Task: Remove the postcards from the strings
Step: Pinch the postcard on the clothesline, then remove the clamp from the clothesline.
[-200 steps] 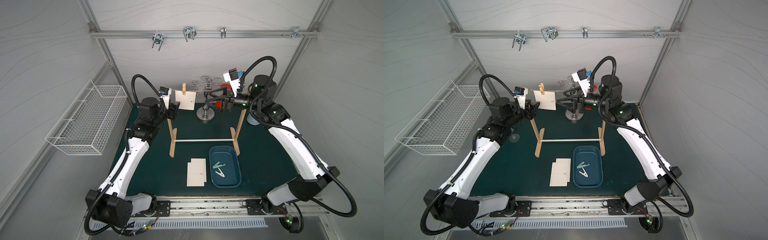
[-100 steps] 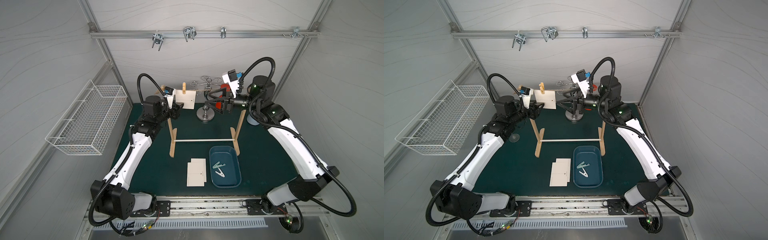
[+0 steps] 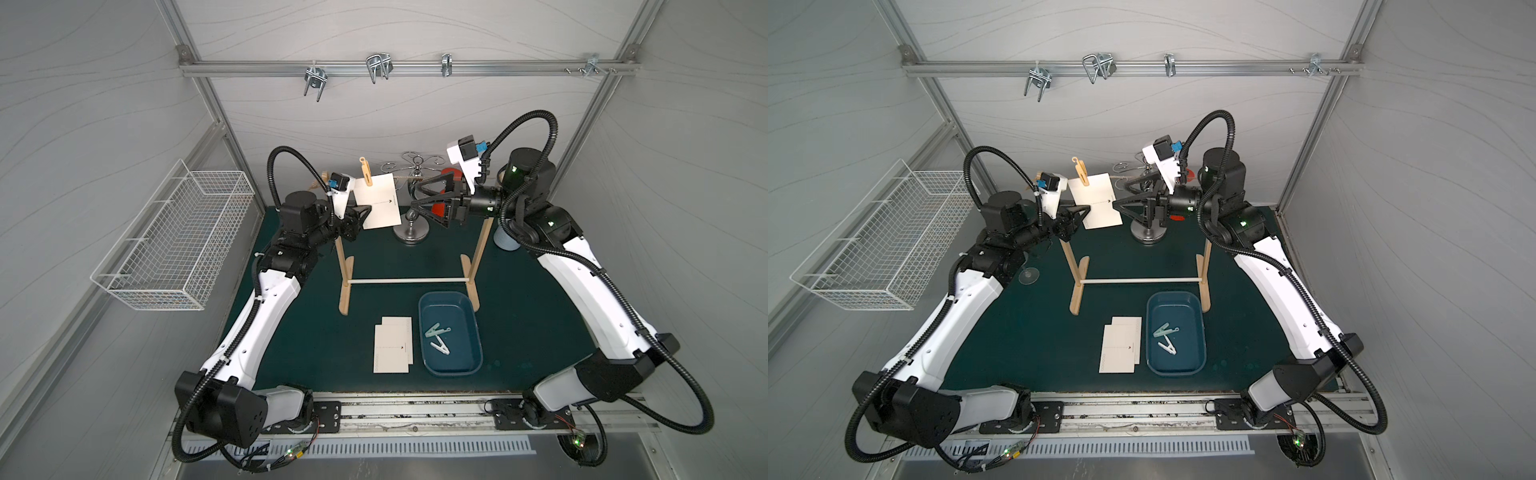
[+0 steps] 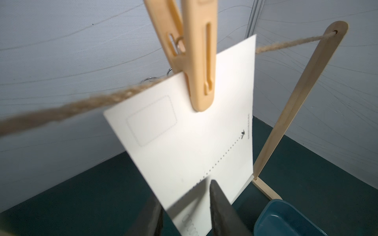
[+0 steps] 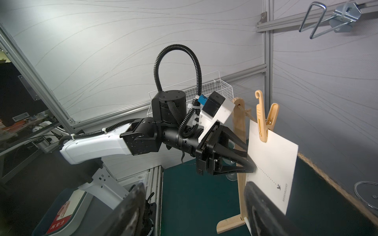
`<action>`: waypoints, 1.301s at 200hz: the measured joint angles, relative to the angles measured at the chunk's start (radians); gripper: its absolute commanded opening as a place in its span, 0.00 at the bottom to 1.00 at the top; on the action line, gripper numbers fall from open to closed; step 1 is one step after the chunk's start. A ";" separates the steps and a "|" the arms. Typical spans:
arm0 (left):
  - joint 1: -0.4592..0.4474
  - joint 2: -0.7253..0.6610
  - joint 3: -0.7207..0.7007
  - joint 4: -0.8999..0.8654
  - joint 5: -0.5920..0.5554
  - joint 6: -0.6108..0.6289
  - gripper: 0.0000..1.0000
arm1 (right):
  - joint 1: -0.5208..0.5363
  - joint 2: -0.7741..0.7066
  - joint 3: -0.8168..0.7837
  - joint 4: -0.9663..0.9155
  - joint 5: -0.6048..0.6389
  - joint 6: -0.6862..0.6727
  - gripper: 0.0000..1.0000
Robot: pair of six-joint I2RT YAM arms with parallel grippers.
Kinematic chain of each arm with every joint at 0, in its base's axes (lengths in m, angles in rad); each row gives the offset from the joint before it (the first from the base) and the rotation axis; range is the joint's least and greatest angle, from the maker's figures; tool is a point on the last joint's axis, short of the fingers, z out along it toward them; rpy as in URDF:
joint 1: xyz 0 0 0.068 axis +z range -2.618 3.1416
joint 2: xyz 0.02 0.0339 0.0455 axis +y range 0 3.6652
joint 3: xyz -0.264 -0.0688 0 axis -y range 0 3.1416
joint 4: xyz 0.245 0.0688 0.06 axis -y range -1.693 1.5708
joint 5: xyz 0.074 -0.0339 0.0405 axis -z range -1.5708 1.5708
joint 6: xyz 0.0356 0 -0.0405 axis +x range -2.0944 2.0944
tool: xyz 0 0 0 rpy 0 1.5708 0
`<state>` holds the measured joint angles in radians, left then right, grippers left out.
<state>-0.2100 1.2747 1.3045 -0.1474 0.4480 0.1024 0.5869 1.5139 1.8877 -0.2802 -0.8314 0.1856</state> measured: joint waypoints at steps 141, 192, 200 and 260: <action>0.000 -0.027 -0.042 0.007 0.039 -0.014 0.14 | 0.005 0.398 0.457 -0.122 -0.132 -0.011 0.81; 0.001 -0.036 -0.045 0.007 0.039 -0.005 0.11 | 0.009 0.499 0.639 -0.159 -0.115 -0.030 0.85; 0.001 -0.036 -0.045 0.007 0.039 -0.005 0.11 | 0.011 0.501 0.650 -0.158 -0.113 -0.032 0.86; 0.001 -0.047 -0.073 0.008 0.065 0.015 0.10 | 0.026 0.547 0.723 -0.150 -0.111 -0.053 0.86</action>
<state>-0.2092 1.2274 1.2312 -0.1394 0.5133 0.1177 0.6132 2.0613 2.6110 -0.4305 -0.9421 0.1326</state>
